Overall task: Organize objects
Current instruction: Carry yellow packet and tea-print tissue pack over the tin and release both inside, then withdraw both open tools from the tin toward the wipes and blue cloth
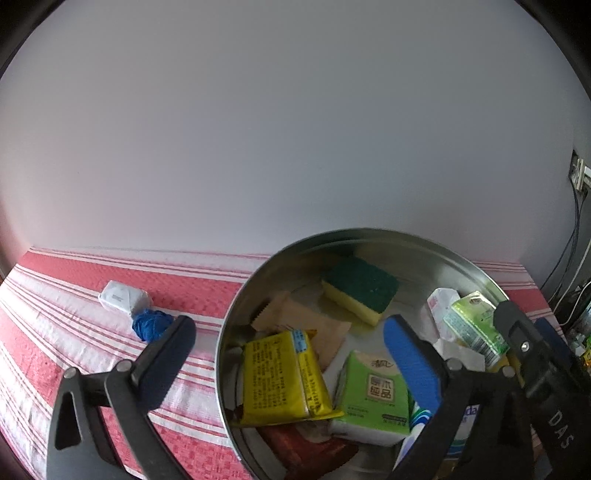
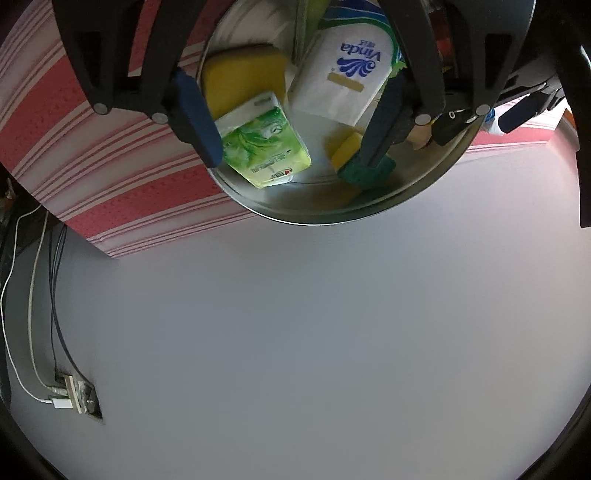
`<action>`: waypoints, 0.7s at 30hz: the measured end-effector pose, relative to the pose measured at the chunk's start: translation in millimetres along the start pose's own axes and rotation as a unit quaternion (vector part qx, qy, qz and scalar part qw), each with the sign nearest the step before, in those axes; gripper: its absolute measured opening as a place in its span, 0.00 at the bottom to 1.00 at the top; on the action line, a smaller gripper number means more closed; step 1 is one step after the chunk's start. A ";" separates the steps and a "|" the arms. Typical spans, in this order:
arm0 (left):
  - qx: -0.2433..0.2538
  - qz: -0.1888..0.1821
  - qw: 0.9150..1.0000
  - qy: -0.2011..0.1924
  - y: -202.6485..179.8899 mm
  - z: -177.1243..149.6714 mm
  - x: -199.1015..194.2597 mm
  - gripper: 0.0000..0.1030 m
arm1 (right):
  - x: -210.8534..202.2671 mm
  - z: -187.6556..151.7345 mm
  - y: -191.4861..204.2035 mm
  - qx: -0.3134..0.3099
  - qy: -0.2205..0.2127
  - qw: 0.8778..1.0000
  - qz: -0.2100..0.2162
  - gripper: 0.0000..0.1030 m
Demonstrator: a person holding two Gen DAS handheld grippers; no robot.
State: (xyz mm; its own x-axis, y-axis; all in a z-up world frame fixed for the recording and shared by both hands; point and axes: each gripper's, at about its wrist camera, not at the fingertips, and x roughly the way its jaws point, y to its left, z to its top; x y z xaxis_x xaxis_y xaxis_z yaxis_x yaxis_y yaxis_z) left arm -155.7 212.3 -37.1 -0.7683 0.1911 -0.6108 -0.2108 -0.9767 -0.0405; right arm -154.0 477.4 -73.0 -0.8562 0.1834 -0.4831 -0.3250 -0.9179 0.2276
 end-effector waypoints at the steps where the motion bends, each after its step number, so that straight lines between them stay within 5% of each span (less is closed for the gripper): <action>1: 0.003 0.001 1.000 -0.002 -0.2 2.3 -9.3 1.00 | -2.0 -0.3 0.8 0.000 -0.004 1.000 -0.002 0.77; 15: 0.043 0.013 0.999 -0.015 -10.7 2.9 -16.8 1.00 | -3.8 2.9 -7.0 0.023 -0.029 0.997 -0.066 0.77; 21: 0.073 0.042 0.995 -0.056 -15.8 -3.5 -26.9 1.00 | -14.8 -1.5 -9.5 0.043 -0.069 0.994 -0.068 0.77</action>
State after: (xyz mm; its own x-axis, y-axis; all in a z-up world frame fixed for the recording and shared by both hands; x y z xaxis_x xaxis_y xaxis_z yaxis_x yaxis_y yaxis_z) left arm -129.6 222.2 -22.8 -0.8481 0.1276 -0.5143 -0.2222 -0.9668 0.1266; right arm -137.7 482.9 -69.2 -0.8468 0.3558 -0.3954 -0.4696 -0.8491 0.2417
